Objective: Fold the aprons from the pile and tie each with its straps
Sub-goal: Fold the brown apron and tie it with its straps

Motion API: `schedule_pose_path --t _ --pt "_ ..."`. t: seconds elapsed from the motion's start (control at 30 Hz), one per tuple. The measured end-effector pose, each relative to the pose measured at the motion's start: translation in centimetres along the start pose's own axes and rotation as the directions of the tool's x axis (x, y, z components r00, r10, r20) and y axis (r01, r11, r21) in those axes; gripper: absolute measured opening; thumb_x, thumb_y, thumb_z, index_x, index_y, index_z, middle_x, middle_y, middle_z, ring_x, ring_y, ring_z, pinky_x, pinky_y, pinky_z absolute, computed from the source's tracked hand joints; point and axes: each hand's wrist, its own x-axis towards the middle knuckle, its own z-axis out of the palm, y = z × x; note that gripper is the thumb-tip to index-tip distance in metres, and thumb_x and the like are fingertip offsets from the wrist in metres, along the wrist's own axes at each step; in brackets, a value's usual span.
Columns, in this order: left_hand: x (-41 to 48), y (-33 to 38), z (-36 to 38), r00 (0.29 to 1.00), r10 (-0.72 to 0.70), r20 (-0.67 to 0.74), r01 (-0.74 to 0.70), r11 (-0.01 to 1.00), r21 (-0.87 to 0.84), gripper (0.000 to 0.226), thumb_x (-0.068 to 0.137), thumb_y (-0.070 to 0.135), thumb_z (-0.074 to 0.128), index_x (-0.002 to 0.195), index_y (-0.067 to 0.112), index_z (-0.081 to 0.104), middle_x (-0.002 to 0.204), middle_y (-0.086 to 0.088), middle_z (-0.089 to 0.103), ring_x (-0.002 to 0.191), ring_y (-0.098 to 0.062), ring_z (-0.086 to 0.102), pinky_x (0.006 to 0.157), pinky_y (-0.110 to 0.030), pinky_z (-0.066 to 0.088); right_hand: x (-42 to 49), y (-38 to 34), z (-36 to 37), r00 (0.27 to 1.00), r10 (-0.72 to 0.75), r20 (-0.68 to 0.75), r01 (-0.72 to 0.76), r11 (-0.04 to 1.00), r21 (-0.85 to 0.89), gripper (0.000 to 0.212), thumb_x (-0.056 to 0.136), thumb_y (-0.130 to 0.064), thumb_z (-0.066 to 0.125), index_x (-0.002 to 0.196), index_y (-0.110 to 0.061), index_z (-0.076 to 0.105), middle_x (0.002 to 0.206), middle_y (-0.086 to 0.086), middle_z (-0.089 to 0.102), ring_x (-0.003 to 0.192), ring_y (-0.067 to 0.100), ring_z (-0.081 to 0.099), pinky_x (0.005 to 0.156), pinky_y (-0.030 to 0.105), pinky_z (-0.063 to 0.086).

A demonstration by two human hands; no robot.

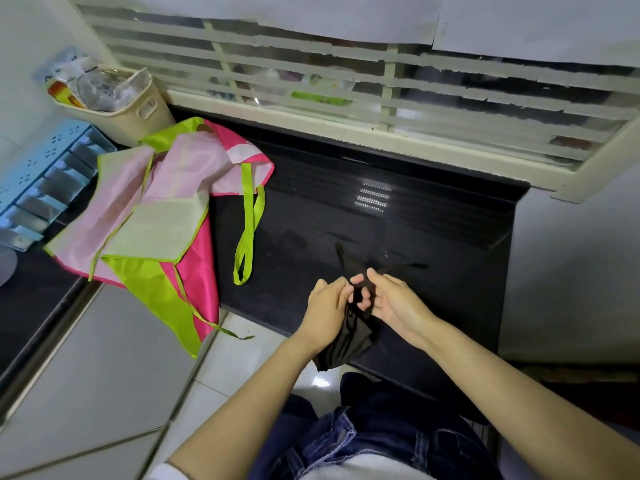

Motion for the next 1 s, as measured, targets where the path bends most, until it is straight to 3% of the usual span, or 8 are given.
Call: schedule_pose_path --t 0.13,0.23,0.3,0.37,0.5,0.63,0.8,1.0 --pt "0.9 0.3 -0.3 0.999 -0.021 0.034 0.022 0.999 -0.031 0.033 0.101 0.018 0.037 0.07 0.025 0.044 0.082 -0.008 0.045 0.076 -0.006 0.03 0.07 -0.003 0.029 0.7 -0.3 -1.2 0.999 -0.044 0.013 0.046 0.973 -0.228 0.029 0.098 -0.024 0.049 0.087 -0.003 0.066 0.067 0.001 0.057 0.065 0.011 0.053 0.075 0.025 0.05" --pt "0.8 0.6 -0.4 0.998 0.003 0.061 0.002 0.996 -0.087 0.033 0.1 0.014 0.038 0.071 0.026 0.046 0.084 -0.006 0.048 0.079 -0.007 0.031 0.071 -0.003 0.029 1.1 -0.7 -2.3 0.987 -0.156 0.034 0.147 0.805 -0.575 0.024 0.091 -0.021 0.06 0.077 -0.006 0.072 0.072 0.005 0.068 0.065 0.008 0.061 0.067 0.016 0.049" --pt "1.0 0.3 -0.2 0.999 0.004 0.034 0.0 0.994 -0.111 0.031 0.1 0.012 0.038 0.073 0.025 0.047 0.086 -0.013 0.052 0.081 -0.01 0.033 0.071 -0.004 0.03 1.7 -0.7 -2.8 0.973 -0.224 0.051 0.194 0.684 -0.704 0.026 0.086 -0.02 0.067 0.066 -0.004 0.071 0.075 0.013 0.07 0.064 0.006 0.065 0.066 0.02 0.053" --pt "1.4 0.0 -0.1 1.0 -0.011 -0.005 0.01 0.99 -0.143 0.03 0.099 0.011 0.04 0.072 0.024 0.046 0.079 -0.007 0.051 0.082 -0.014 0.037 0.069 -0.01 0.032 2.2 -0.7 -2.9 0.948 -0.307 0.08 0.246 0.554 -0.796 0.024 0.082 -0.02 0.071 0.076 0.003 0.072 0.078 0.017 0.069 0.065 0.009 0.065 0.071 0.025 0.052" --pt "1.3 0.0 0.2 0.999 0.022 -0.037 -0.028 0.984 -0.178 0.033 0.098 0.01 0.042 0.071 0.028 0.044 0.076 -0.01 0.048 0.079 -0.016 0.039 0.069 -0.014 0.034 2.7 -0.7 -2.9 0.9 -0.421 0.11 0.296 0.408 -0.864 0.016 0.078 -0.005 0.071 0.09 -0.012 0.077 0.086 0.0 0.07 0.064 -0.002 0.053 0.065 0.004 0.039" --pt "0.9 0.4 0.5 0.995 -0.02 -0.093 -0.004 0.968 -0.252 0.037 0.1 0.012 0.032 0.068 0.027 0.04 0.07 0.0 0.043 0.074 -0.02 0.038 0.068 -0.025 0.035 2.9 0.0 -1.7 0.832 -0.553 0.038 0.32 0.423 -0.848 0.022 0.077 0.002 0.066 0.089 -0.013 0.077 0.079 -0.012 0.062 0.065 -0.002 0.054 0.066 0.006 0.042" --pt "0.7 1.3 0.4 0.99 -0.132 -0.042 0.097 0.876 -0.473 0.032 0.097 0.012 0.043 0.066 0.017 0.033 0.067 0.004 0.034 0.065 -0.011 0.03 0.061 -0.031 0.029 3.0 0.6 -1.0 0.763 -0.646 0.02 0.421 0.474 -0.773 0.025 0.074 0.009 0.066 0.081 -0.012 0.078 0.076 -0.019 0.06 0.068 0.001 0.061 0.065 0.01 0.046" --pt "1.1 1.6 -0.2 0.994 -0.088 0.066 0.109 0.866 -0.487 0.023 0.101 0.018 0.041 0.083 0.009 0.051 0.079 0.0 0.049 0.072 -0.007 0.045 0.065 -0.015 0.04 3.3 0.9 -1.6 0.738 -0.673 0.037 0.477 0.483 -0.734 0.021 0.076 0.009 0.068 0.086 -0.008 0.077 0.08 -0.015 0.063 0.074 0.0 0.063 0.068 0.014 0.05"
